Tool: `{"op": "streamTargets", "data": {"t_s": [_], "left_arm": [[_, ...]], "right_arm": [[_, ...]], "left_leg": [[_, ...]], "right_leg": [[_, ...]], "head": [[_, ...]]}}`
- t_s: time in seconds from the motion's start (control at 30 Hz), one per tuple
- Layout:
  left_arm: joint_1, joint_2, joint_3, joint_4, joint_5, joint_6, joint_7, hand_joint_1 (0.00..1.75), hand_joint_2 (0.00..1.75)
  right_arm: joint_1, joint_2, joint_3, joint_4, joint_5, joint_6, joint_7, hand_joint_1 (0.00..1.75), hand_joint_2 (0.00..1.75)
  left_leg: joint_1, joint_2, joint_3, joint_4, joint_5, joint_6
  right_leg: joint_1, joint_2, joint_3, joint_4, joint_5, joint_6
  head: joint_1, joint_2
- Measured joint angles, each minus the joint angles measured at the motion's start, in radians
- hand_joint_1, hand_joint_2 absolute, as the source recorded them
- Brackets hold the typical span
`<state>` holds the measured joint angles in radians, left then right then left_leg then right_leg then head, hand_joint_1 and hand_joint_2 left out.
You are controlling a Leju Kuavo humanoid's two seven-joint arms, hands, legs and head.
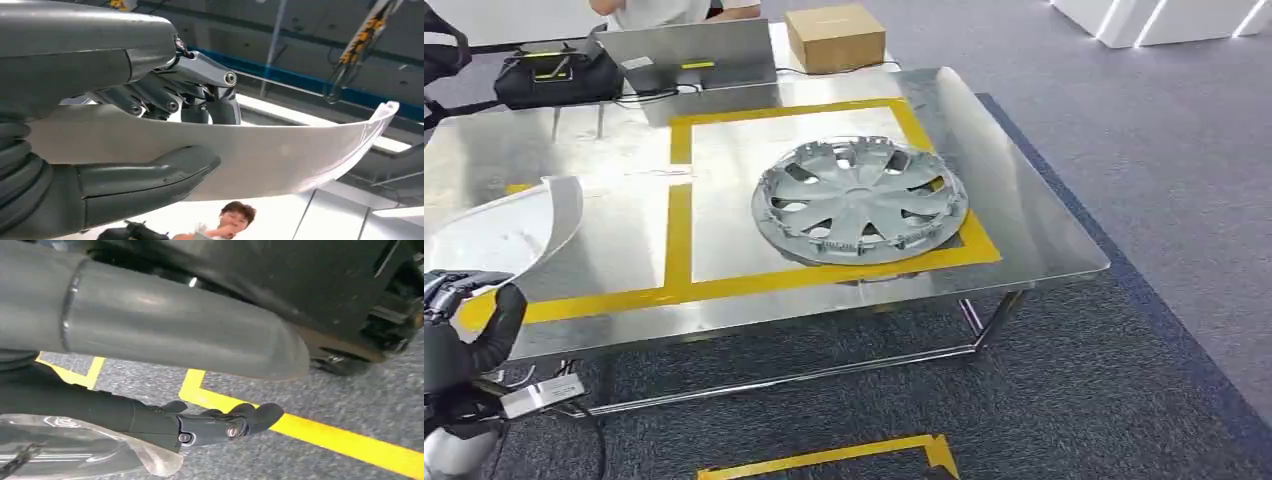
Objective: Take the parts from the cabinet and place them on the table.
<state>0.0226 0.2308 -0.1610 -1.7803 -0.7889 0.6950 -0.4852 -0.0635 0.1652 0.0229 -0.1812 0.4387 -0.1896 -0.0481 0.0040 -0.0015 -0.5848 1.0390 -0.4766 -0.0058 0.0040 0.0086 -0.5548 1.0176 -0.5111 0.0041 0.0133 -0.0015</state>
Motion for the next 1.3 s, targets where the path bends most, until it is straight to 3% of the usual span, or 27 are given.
{"op": "streamTargets", "data": {"t_s": [0.1,0.17,0.2,0.27,0.3,0.33,0.37,0.43,0.47,0.5,0.6,0.67,0.73,0.8,0.83,0.87,0.9,0.97,1.03,1.13,1.17,1.2,1.23,1.3], "left_arm": [[0.000,0.002,0.000,0.002,-0.004,0.002,-0.002,1.75,1.75],[-0.003,0.004,-0.002,0.004,-0.017,0.002,-0.005,1.75,1.75],[-0.007,0.005,-0.003,0.006,-0.033,0.002,-0.004,1.75,1.75],[-0.014,0.012,-0.013,0.016,-0.079,-0.004,0.010,1.75,1.75],[-0.025,0.024,-0.023,0.028,-0.119,-0.018,0.028,1.75,1.75],[-0.037,0.046,-0.036,0.046,-0.175,-0.031,0.048,1.75,1.75],[-0.054,0.062,-0.047,0.064,-0.225,-0.041,0.064,1.75,1.75],[-0.109,0.111,-0.073,0.119,-0.275,-0.063,0.080,1.75,1.75],[-0.144,0.130,-0.087,0.150,-0.285,-0.071,0.083,1.75,1.75],[-0.184,0.150,-0.103,0.189,-0.298,-0.079,0.088,1.75,1.75],[-0.288,0.177,-0.149,0.300,-0.322,-0.095,0.090,1.75,1.75],[-0.333,0.188,-0.167,0.350,-0.322,-0.095,0.090,1.75,1.75],[-0.370,0.199,-0.184,0.391,-0.323,-0.095,0.090,1.75,1.75],[-0.410,0.204,-0.214,0.446,-0.339,-0.111,0.096,1.75,1.75],[-0.434,0.204,-0.234,0.485,-0.346,-0.119,0.102,1.75,1.75],[-0.459,0.202,-0.250,0.520,-0.356,-0.127,0.110,1.75,1.75],[-0.488,0.199,-0.264,0.559,-0.374,-0.134,0.120,1.75,1.75],[-0.557,0.193,-0.301,0.635,-0.409,-0.143,0.143,1.75,1.75],[-0.613,0.182,-0.336,0.699,-0.422,-0.146,0.154,1.75,1.75],[-0.643,0.169,-0.365,0.758,-0.428,-0.145,0.160,1.75,1.75],[-0.654,0.165,-0.370,0.770,-0.428,-0.145,0.160,1.75,1.75],[-0.667,0.161,-0.378,0.785,-0.428,-0.147,0.160,1.75,1.75],[-0.684,0.154,-0.386,0.801,-0.433,-0.155,0.160,1.75,1.75],[-0.708,0.144,-0.409,0.845,-0.439,-0.166,0.160,1.75,1.75]], "right_arm": [[0.000,0.000,0.000,0.000,-0.002,0.002,0.005,0.00,0.00],[-0.001,0.000,0.000,-0.001,-0.002,0.005,0.009,0.00,0.00],[-0.002,0.000,0.000,-0.001,-0.002,0.009,0.006,0.00,0.00],[-0.001,-0.002,0.000,-0.001,0.000,0.018,0.002,0.00,0.00],[0.001,-0.003,0.000,-0.001,0.002,0.025,0.003,0.00,0.00],[0.003,-0.004,0.000,-0.001,0.005,0.033,0.003,0.00,0.00],[0.003,-0.005,0.000,-0.001,0.007,0.039,0.006,0.00,0.00],[-0.001,-0.007,0.000,-0.002,0.015,0.051,0.009,0.00,0.00],[-0.003,-0.008,0.000,-0.002,0.020,0.055,0.010,0.00,0.00],[-0.007,-0.008,0.000,-0.002,0.024,0.061,0.011,0.00,0.00],[-0.012,-0.008,0.000,-0.003,0.040,0.075,0.018,0.00,0.00],[-0.013,-0.008,0.000,-0.003,0.042,0.077,0.019,0.00,0.00],[-0.016,-0.008,0.000,-0.003,0.044,0.078,0.019,0.00,0.00],[-0.016,-0.008,0.000,-0.003,0.053,0.087,0.021,0.00,0.00],[-0.016,-0.008,0.000,-0.003,0.056,0.089,0.022,0.00,0.00],[-0.018,-0.008,0.000,-0.003,0.057,0.091,0.024,0.00,0.00],[-0.019,-0.008,0.000,-0.004,0.058,0.093,0.028,0.00,0.00],[-0.022,-0.008,0.000,-0.006,0.064,0.097,0.032,0.00,0.00],[-0.028,-0.008,0.000,-0.006,0.066,0.099,0.036,0.00,0.00],[-0.028,-0.008,0.001,-0.007,0.067,0.101,0.039,0.00,0.00],[-0.028,-0.008,0.001,-0.007,0.067,0.101,0.039,0.00,0.00],[-0.029,-0.008,0.001,-0.007,0.068,0.101,0.040,0.00,0.00],[-0.030,-0.008,0.001,-0.007,0.068,0.102,0.041,0.00,0.00],[-0.032,-0.008,0.002,-0.007,0.068,0.104,0.044,0.00,0.00]], "left_leg": [[-0.004,-0.003,-0.003,-0.006,-0.009,0.013],[0.006,-0.002,0.007,-0.020,-0.004,0.024],[0.007,-0.001,0.008,-0.021,-0.005,0.030],[0.007,0.001,0.008,-0.021,-0.009,0.037],[0.006,0.001,0.008,-0.020,-0.009,0.038],[0.006,0.000,0.009,-0.020,-0.010,0.038],[0.006,-0.001,0.011,-0.020,-0.011,0.037],[0.006,-0.002,0.017,-0.020,-0.015,0.033],[0.006,-0.003,0.019,-0.020,-0.018,0.029],[-0.002,-0.003,0.015,-0.016,-0.020,0.023],[0.001,-0.004,0.013,-0.022,-0.013,0.010],[0.003,-0.002,0.013,-0.012,-0.027,-0.004],[0.005,-0.002,-0.037,0.095,-0.084,-0.013],[0.007,-0.002,-0.121,0.260,-0.143,-0.019],[0.007,-0.002,-0.144,0.294,-0.142,-0.019],[0.009,-0.002,-0.141,0.276,-0.114,-0.020],[0.010,-0.002,-0.121,0.222,-0.070,-0.019],[0.014,-0.002,-0.045,0.042,0.032,-0.016],[0.008,-0.004,-0.022,-0.018,0.017,-0.009],[0.006,-0.003,-0.026,-0.012,0.017,0.005],[0.012,-0.002,-0.020,-0.019,0.021,0.013],[0.012,0.000,-0.020,-0.019,0.019,0.019],[0.012,0.000,-0.020,-0.019,0.020,0.028],[0.010,0.000,-0.020,-0.019,0.019,0.029]], "right_leg": [[-0.005,-0.002,-0.005,-0.006,0.003,0.015],[-0.004,-0.001,-0.017,0.012,-0.017,0.028],[-0.005,-0.002,-0.039,0.059,-0.045,0.031],[-0.008,-0.003,-0.124,0.228,-0.115,0.037],[-0.008,-0.003,-0.162,0.295,-0.133,0.038],[-0.008,-0.003,-0.179,0.315,-0.126,0.039],[-0.008,-0.003,-0.172,0.287,-0.093,0.038],[-0.008,-0.004,-0.102,0.122,0.007,0.031],[-0.008,-0.006,-0.064,0.035,0.044,0.027],[-0.004,-0.007,-0.045,0.007,0.028,0.023],[-0.002,-0.002,-0.045,0.002,0.029,0.012],[-0.011,-0.003,-0.037,-0.011,0.037,-0.003],[-0.011,-0.002,-0.034,-0.013,0.034,-0.011],[-0.010,-0.003,-0.031,-0.012,0.032,-0.015],[-0.010,-0.003,-0.030,-0.012,0.031,-0.015],[-0.010,-0.003,-0.028,-0.012,0.030,-0.015],[-0.010,-0.002,-0.025,-0.011,0.028,-0.014],[-0.010,-0.002,-0.016,-0.010,0.023,-0.007],[-0.003,0.001,-0.025,-0.005,0.021,0.003],[-0.006,0.002,-0.025,-0.012,0.024,0.017],[-0.007,0.003,-0.035,-0.008,0.014,0.025],[-0.006,-0.001,-0.047,0.022,-0.006,0.030],[-0.007,-0.001,-0.080,0.093,-0.038,0.033],[-0.008,-0.001,-0.168,0.263,-0.100,0.036]], "head": [[0.004,0.000],[0.005,0.000],[0.008,0.000],[0.008,0.000],[0.008,0.000],[0.010,0.000],[0.008,0.000],[0.009,0.000],[0.009,0.000],[0.008,0.000],[0.008,0.000],[0.007,0.000],[0.003,0.000],[0.005,0.000],[0.004,0.000],[0.004,0.000],[0.003,0.000],[0.004,0.000],[0.003,0.000],[0.005,0.000],[0.004,0.000],[0.007,0.000],[0.010,0.000],[0.010,0.000]]}}
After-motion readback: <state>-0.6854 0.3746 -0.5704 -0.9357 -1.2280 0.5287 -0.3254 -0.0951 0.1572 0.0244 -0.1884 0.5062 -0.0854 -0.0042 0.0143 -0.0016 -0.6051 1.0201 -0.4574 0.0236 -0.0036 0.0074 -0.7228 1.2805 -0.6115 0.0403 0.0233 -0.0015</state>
